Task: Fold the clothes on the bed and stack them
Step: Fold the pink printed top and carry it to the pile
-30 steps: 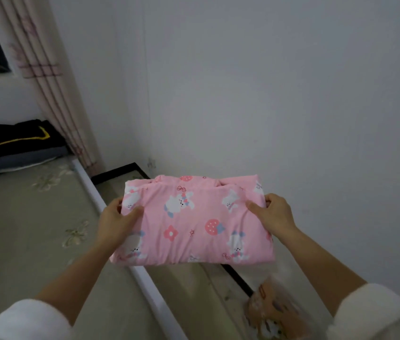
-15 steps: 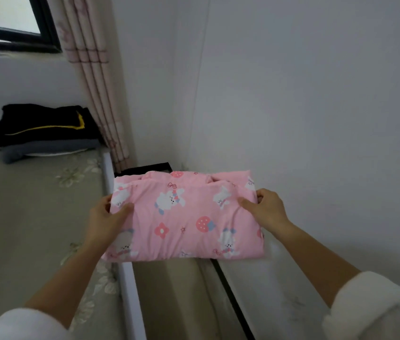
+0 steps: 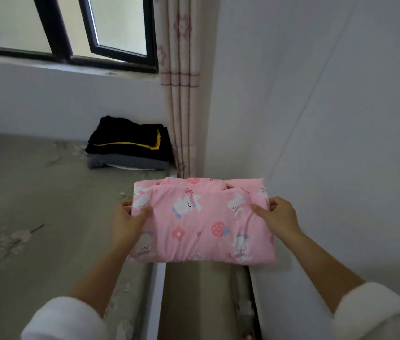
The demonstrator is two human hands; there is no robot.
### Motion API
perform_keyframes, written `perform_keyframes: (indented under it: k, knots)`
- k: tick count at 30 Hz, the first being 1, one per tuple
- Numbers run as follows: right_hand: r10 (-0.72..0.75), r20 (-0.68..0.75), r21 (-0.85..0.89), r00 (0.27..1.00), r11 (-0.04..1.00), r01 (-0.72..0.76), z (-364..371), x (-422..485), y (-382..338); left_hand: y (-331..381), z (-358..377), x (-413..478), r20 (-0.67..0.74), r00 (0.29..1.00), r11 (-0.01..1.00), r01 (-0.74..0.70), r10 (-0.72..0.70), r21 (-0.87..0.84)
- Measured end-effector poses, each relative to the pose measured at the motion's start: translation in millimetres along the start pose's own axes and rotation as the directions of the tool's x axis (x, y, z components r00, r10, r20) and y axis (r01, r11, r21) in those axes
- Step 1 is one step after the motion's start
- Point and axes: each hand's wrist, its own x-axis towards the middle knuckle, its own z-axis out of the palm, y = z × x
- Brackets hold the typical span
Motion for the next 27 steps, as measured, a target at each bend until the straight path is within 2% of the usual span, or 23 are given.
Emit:
perform_keyframes:
  k: [5,13,19,27]
  knots:
    - [-0.06,0.073,0.033,0.996,0.998,0.057,38.4,107.1,-41.3,26.1,16.1,82.1,-0.121,0.992,0.995,0.055,-0.044,0.086]
    - [-0.152,0.191,0.085,0.97,0.987,0.137,139.4,247.1,-117.3,47.8,9.7,232.8,-0.289,0.957,0.989,0.022,0.021,0.145]
    - [-0.147,0.248,0.13,0.958,0.985,0.117,246.5,368.3,-176.4,41.6,5.3,392.3,-0.31,0.951,0.993,0.033,0.003,0.112]
    - [-0.067,0.368,0.152,0.928,0.988,0.011,388.3,492.2,-247.2,53.3,-3.0,586.3,-0.363,0.932,0.969,0.103,-0.016,0.222]
